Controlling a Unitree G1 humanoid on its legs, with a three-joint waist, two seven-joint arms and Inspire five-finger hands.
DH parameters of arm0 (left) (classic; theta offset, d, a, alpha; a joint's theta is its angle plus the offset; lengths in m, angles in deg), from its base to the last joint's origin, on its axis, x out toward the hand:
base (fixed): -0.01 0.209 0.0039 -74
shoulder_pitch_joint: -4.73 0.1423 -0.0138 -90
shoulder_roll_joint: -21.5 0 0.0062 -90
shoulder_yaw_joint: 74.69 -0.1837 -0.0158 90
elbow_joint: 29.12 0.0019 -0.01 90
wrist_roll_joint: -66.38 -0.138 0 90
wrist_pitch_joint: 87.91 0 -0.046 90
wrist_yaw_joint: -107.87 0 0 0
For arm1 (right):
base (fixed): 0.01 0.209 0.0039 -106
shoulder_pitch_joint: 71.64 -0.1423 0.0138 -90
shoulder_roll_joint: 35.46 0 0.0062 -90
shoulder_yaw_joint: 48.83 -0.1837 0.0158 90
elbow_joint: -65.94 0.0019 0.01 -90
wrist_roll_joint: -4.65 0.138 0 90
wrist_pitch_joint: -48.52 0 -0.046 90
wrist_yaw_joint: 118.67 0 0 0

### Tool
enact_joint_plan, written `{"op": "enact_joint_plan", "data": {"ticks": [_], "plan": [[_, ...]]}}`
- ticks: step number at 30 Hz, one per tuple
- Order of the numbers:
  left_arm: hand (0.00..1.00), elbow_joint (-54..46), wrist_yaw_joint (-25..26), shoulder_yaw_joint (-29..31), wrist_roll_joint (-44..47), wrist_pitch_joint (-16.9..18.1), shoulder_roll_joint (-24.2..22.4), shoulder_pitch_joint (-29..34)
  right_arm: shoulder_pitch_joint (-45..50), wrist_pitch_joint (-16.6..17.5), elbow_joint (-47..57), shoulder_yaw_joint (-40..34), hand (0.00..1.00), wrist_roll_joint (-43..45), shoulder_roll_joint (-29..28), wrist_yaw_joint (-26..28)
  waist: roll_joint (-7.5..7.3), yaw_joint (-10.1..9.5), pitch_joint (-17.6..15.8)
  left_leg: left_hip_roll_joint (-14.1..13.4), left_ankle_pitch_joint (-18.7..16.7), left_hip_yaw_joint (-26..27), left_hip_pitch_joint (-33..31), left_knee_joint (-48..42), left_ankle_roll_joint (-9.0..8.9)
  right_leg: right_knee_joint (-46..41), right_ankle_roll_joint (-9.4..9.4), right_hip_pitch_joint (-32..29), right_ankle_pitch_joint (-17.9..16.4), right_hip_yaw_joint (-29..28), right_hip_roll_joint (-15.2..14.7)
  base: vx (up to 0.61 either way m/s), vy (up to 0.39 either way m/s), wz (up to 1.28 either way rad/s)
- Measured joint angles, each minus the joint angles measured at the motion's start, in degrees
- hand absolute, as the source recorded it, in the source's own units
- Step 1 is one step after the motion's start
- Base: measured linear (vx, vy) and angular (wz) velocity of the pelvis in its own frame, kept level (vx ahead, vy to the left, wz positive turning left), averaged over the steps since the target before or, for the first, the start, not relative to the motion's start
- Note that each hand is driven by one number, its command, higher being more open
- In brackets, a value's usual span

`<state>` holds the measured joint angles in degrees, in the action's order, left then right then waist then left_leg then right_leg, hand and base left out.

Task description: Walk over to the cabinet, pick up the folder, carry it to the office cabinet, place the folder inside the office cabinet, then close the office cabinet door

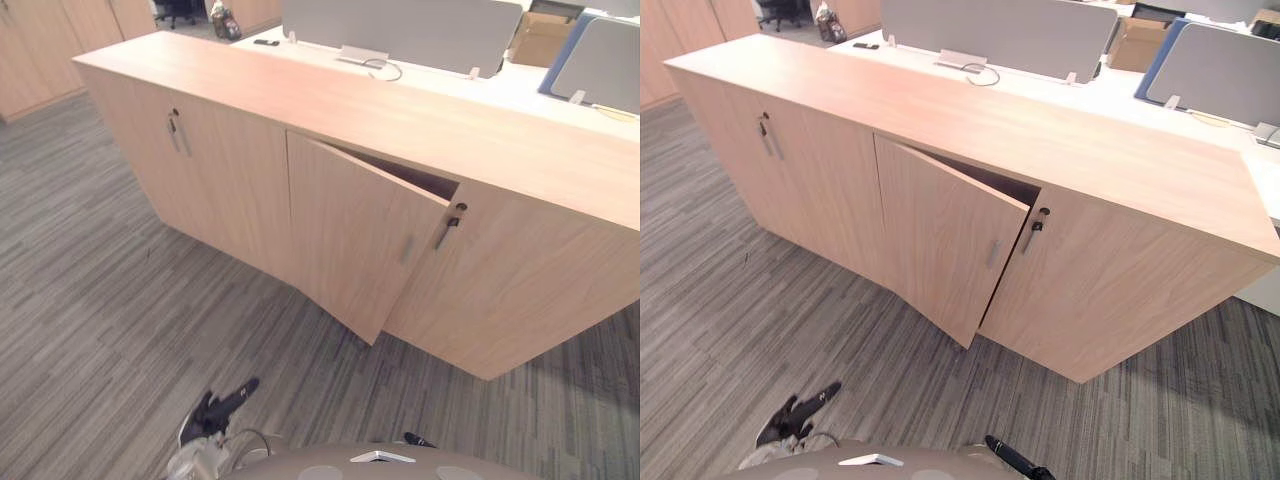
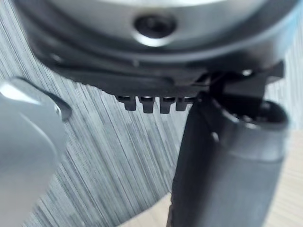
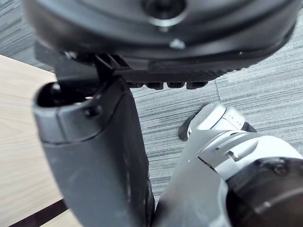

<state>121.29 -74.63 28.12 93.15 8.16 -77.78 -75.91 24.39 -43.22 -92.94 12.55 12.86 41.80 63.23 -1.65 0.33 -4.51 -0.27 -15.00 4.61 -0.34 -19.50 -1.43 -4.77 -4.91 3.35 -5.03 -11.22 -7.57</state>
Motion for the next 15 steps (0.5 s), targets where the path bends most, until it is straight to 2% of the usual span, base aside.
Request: {"op": "enact_joint_plan", "data": {"ticks": [2,5,7,9,15], "plan": [[1.00,3.2,-0.6,0.6,-2.7,-0.4,0.0,0.5,-0.1,0.0,0.0,-0.1,1.00,-0.3,0.0,0.5,0.07,-0.09,0.4,0.7,0.3,1.6,1.5,1.0,1.17,-0.2,-0.83,0.2,0.4,-0.8,-0.4,0.16,0.103,-0.47],[1.00,5.4,-2.0,1.8,-5.9,-1.2,-0.4,2.2,-0.9,0.0,0.1,0.1,1.00,-1.1,0.9,1.6,1.40,-0.32,0.6,0.0,0.6,5.5,4.1,4.2,2.08,-2.3,-1.42,-1.6,0.7,0.8,-0.3,0.12,0.036,-0.66],[1.00,6.7,-2.5,3.6,-7.2,-1.2,-0.9,2.4,-1.0,0.2,0.1,0.2,1.00,-1.1,1.3,1.5,2.20,-0.26,0.6,-0.1,1.2,7.2,6.3,6.4,2.86,-4.1,-1.66,-2.1,1.0,9.2,-0.5,0.09,-0.017,-0.45],[1.00,7.0,-2.8,4.0,-7.5,-1.2,-1.4,2.2,-0.5,0.2,0.0,0.1,1.00,-1.1,1.3,1.5,2.37,-0.15,0.5,0.1,1.3,7.3,7.3,7.0,2.99,-3.6,-1.64,-1.2,1.0,9.5,-0.5,0.07,0.011,-0.16],[1.00,6.4,-2.4,6.1,-9.5,-1.1,-2.5,0.1,0.4,0.9,-0.7,1.8,1.00,-1.1,1.3,1.1,2.02,0.00,1.4,0.1,2.9,7.8,8.9,11.0,2.61,5.1,-1.45,1.9,5.3,12.8,-0.3,0.01,0.001,-0.07]]}}
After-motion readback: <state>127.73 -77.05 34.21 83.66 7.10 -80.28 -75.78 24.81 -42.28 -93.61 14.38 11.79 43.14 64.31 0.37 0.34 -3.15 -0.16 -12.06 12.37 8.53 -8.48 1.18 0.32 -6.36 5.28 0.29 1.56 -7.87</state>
